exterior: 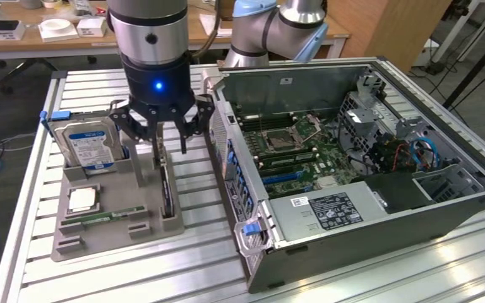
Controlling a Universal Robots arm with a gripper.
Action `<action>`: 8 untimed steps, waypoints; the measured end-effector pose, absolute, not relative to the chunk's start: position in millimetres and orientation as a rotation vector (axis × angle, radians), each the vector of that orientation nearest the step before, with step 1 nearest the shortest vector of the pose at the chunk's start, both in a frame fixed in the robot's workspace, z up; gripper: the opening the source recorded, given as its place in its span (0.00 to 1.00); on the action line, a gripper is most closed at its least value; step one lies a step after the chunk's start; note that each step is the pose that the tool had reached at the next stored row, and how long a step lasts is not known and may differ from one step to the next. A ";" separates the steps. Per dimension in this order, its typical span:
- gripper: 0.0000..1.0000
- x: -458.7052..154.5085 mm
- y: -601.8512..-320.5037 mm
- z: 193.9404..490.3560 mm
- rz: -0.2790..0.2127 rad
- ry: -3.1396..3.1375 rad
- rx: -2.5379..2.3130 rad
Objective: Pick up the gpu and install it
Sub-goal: 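Reach for the gpu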
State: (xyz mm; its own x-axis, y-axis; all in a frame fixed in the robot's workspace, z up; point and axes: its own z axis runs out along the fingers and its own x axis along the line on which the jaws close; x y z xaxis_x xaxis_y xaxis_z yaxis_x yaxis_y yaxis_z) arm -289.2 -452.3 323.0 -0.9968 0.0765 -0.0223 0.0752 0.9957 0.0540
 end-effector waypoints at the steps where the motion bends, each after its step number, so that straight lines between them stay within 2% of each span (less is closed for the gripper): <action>1: 0.47 -289.0 -452.6 322.2 0.083 3.114 0.118; 8: 0.47 -288.8 -453.9 316.4 0.083 3.114 0.118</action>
